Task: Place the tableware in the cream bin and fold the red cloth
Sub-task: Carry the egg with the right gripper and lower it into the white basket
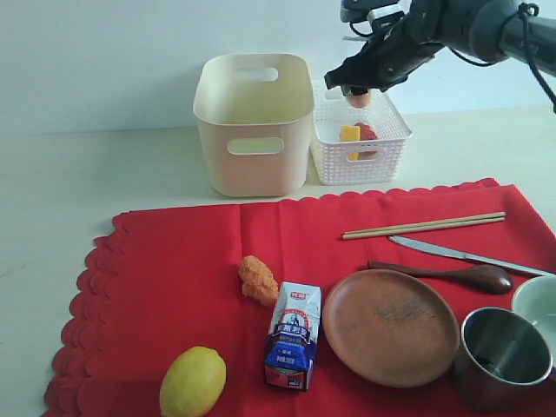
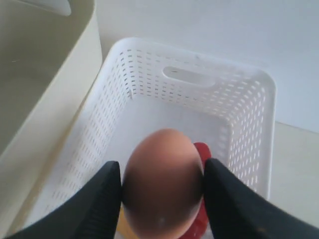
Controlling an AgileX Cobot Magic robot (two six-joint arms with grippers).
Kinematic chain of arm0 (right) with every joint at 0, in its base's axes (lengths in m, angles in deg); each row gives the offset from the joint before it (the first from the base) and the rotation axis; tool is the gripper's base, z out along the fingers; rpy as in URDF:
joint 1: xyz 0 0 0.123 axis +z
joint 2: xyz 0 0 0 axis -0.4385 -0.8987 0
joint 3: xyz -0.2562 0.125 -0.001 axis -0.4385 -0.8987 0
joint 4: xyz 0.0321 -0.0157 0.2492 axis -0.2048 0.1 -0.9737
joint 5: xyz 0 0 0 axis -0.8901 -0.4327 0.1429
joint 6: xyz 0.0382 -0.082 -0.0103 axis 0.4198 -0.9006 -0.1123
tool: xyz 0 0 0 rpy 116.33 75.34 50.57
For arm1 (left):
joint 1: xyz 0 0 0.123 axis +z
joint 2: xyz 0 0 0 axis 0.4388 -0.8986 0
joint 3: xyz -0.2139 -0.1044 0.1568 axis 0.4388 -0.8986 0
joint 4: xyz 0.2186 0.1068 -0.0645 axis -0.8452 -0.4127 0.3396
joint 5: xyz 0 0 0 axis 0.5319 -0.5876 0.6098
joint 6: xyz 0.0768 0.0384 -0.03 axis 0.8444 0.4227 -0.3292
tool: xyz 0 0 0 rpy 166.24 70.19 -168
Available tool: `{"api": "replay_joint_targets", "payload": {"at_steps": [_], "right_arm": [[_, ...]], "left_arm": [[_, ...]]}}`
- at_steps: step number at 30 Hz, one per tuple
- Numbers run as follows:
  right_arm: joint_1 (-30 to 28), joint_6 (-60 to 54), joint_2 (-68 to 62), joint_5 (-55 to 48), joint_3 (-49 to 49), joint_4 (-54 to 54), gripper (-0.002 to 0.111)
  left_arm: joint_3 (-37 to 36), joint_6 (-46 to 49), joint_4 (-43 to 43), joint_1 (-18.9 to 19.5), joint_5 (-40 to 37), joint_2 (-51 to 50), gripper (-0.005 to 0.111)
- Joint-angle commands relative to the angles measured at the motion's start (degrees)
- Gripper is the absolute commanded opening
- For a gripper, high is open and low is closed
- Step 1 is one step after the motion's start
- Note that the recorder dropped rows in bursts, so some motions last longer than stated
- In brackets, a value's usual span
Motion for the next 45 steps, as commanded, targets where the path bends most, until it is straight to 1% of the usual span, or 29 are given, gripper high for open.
{"api": "replay_joint_targets", "payload": {"at_steps": [1, 7, 12, 14, 17, 19, 22, 25, 39, 42, 45], "right_arm": [[-0.7, -0.2, -2.4, 2.9, 2.3, 3.8, 0.000], [-0.7, -0.2, -3.6, 3.2, 2.3, 8.3, 0.000], [-0.7, -0.1, -4.4, 2.6, 2.3, 8.4, 0.000], [-0.7, -0.1, -4.7, 1.9, 2.3, 8.4, 0.002], [-0.7, -0.1, -4.9, 1.0, 2.3, 8.4, 0.013], [-0.7, -0.1, -5.0, 0.1, 2.3, 8.4, 0.023], [-0.7, -0.1, -4.9, -0.4, 2.3, 8.7, 0.035], [-0.7, -0.1, -4.2, -1.1, 2.3, 8.9, 0.040], [-0.7, 0.4, -0.5, -8.9, 2.3, 8.9, 0.040], [-0.7, 0.4, -0.8, -11.4, 2.3, 8.9, 0.035], [-0.7, 0.7, -0.9, -12.8, 2.3, 8.6, 0.026]], "left_arm": [[0.0, 0.2, -0.3, -0.3, 0.3, 0.3, 0.012], [0.0, 0.2, -0.3, -0.3, 0.3, 0.3, 0.012], [0.0, 0.2, -0.3, -0.3, 0.3, 0.3, 0.012], [0.0, 0.2, -0.3, -0.3, 0.3, 0.3, 0.012], [0.0, 0.2, -0.3, -0.3, 0.3, 0.3, 0.012], [0.0, 0.2, -0.3, -0.3, 0.3, 0.3, 0.012], [0.0, 0.2, -0.3, -0.3, 0.3, 0.3, 0.012], [0.0, 0.2, -0.3, -0.3, 0.3, 0.3, 0.012], [0.0, 0.2, -0.3, -0.3, 0.3, 0.3, 0.012], [0.0, 0.2, -0.3, -0.3, 0.3, 0.3, 0.012], [0.0, 0.2, -0.3, -0.3, 0.3, 0.3, 0.012]]}}
